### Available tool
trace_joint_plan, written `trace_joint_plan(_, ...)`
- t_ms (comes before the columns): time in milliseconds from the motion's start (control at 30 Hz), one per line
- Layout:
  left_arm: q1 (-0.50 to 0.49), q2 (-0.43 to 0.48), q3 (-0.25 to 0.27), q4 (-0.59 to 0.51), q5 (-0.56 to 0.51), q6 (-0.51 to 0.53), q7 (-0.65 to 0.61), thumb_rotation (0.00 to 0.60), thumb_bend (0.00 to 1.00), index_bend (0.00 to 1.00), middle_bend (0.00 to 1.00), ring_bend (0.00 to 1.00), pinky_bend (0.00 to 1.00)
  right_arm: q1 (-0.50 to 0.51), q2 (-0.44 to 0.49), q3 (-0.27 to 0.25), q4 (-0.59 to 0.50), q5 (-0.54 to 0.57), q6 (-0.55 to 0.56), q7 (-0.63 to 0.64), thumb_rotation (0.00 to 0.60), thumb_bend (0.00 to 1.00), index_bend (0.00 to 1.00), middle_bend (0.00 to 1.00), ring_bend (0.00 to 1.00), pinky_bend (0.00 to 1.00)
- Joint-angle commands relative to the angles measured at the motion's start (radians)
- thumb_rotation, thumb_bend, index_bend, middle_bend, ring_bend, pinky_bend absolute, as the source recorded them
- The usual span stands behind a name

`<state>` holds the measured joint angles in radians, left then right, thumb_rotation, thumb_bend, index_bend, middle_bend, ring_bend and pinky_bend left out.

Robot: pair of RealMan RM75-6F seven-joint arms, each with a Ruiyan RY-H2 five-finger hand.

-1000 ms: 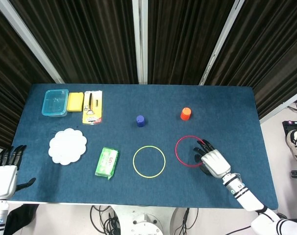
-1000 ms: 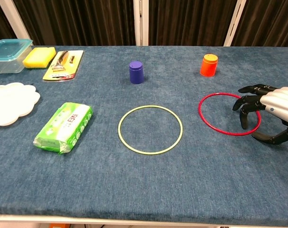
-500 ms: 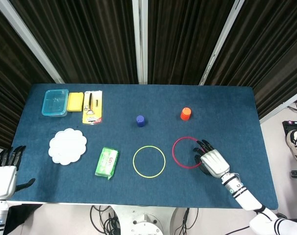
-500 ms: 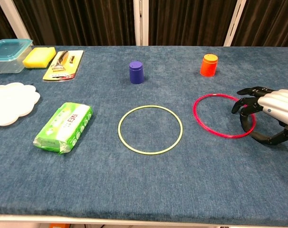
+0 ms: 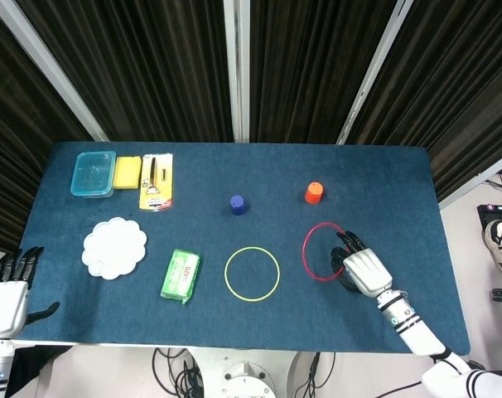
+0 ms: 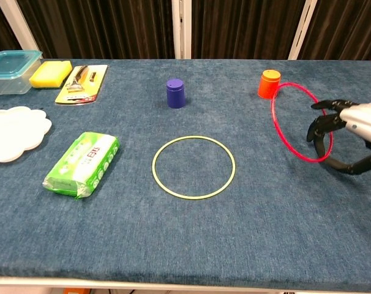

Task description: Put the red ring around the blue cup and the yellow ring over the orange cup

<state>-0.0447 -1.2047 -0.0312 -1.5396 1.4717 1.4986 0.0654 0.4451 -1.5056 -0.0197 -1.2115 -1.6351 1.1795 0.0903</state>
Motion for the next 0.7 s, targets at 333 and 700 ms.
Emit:
trace_joint_plan(333,-0.001,0.004,0.002,-0.018,0.005,0.001,0.017,0.6,0.1,0.06,0.05,0.0,0.0,0.226,0.151,0.155,-0.214,0.145,-0.3,-0.026,0.6,0.36,0.72,0.32,0.0,0.0)
trace_joint_plan(700,-0.001,0.007,0.0,-0.028,-0.009,-0.006,0.029,0.6,0.1,0.06,0.05,0.0,0.0,0.455,0.028,0.286,-0.11,0.372,-0.532,-0.164,0.6,0.36,0.73,0.33,0.0,0.0)
